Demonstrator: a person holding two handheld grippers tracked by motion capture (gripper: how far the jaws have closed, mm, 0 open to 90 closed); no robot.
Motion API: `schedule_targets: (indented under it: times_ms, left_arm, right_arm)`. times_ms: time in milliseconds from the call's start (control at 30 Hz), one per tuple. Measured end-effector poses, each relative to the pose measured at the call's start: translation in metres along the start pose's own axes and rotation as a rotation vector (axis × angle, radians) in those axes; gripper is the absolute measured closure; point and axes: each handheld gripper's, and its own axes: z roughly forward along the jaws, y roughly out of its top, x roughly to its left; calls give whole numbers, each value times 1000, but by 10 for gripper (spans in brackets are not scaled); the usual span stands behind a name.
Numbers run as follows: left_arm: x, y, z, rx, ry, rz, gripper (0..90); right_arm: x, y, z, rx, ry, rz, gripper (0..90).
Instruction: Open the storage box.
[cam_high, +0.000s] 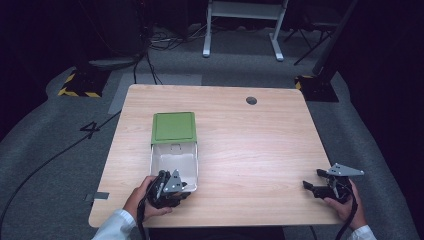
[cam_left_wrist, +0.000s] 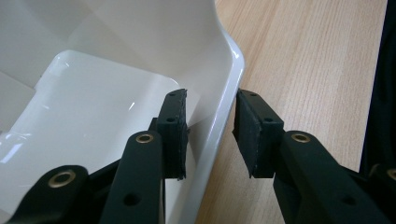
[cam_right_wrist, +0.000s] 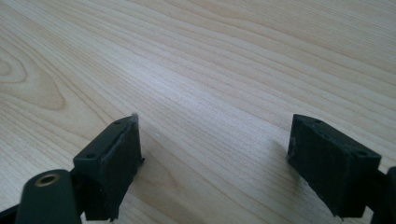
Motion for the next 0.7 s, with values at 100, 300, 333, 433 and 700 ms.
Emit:
schedule_targets:
  times_ms: [100, 300, 333, 433, 700]
  left_arm:
    - [-1, 0, -1, -1, -5, 3, 650]
    - [-4, 0, -2, -3, -8, 1, 651]
    - [-4, 0, -3, -5, -11, 0, 648]
    - [-7, 0, -4, -6, -14, 2, 647]
    - [-8, 0, -3, -5, -16, 7, 641]
  right_arm:
    - [0, 0, 0, 0, 0, -1, 175]
    - [0, 0, 0, 0, 0, 0, 175]
    - [0, 0, 0, 0, 0, 0, 175]
    - [0, 0, 0, 0, 0, 0, 175]
    - [0, 0, 0, 0, 0, 0, 175]
